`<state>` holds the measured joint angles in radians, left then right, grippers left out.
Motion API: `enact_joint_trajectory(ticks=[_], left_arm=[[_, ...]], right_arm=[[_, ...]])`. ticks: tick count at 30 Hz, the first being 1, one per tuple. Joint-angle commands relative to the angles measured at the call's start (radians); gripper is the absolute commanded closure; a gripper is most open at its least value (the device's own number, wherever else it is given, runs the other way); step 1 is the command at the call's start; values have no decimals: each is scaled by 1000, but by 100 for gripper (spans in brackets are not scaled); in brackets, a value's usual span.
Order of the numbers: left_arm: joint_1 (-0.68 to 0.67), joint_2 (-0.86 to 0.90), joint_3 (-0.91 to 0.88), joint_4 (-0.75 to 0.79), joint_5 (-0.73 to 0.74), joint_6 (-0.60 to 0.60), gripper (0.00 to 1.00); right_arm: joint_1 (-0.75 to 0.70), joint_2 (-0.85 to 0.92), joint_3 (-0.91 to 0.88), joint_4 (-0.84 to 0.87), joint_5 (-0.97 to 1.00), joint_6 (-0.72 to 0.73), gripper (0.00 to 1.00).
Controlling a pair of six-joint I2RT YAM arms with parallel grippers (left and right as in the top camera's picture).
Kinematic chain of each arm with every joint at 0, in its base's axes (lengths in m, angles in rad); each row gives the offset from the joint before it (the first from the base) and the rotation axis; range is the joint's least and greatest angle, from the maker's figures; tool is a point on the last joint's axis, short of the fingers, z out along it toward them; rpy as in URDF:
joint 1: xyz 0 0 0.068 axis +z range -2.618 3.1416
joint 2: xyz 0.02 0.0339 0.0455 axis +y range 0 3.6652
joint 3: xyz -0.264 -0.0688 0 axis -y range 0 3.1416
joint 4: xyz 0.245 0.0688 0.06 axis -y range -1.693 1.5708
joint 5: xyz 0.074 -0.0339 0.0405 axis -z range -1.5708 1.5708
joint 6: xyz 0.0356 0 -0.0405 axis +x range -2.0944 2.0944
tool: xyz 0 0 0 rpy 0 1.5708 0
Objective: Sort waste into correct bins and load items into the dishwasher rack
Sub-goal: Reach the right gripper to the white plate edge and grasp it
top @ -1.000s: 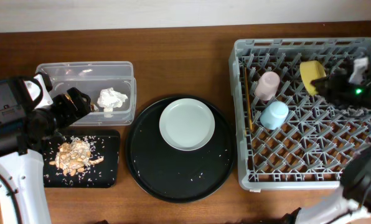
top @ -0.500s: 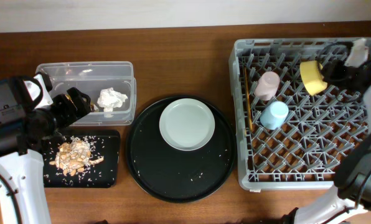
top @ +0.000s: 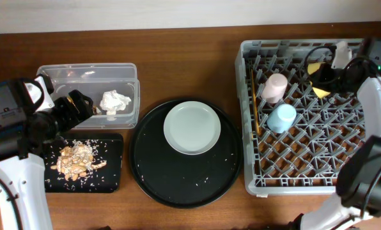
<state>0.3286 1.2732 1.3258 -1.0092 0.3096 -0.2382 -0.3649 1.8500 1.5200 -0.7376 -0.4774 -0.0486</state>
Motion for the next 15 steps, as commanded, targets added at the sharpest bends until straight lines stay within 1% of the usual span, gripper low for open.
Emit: enact_joint_trajectory(ticks=[1,3,4,6,7,9,11,12,13,14,15], left_arm=[[2,-11,3,1,0,9,1],[2,-10,3,1,0,8,1],[2,-10,3,1,0,9,1],[2,-11,3,1,0,8,0],[2,-10,3,1,0,8,1],[2,-10,3,1,0,8,1],[2,-10,3,1,0,8,1],[2,-10,3,1,0,8,1],[2,-10,3,1,0,8,1],[2,-10,3,1,0,8,1],[2,-10,3,1,0,8,1]], right_arm=[[127,-121,38,-61,-8,-2,95],[246,-157,38,-145,-6,-24,94],[328,-161,38,-193,5,-23,91],[446,-159,38,-242,37,-22,91],[509,-159,38,-254,66,-23,91],[635,-159,38,-270,189,-21,89],[700,-159,38,-299,262,41,84],[723,-159,32,-315,273,85,78],[740,-159,23,-329,268,138,66],[751,-159,21,-329,252,182,50],[756,-159,18,-330,222,218,16]])
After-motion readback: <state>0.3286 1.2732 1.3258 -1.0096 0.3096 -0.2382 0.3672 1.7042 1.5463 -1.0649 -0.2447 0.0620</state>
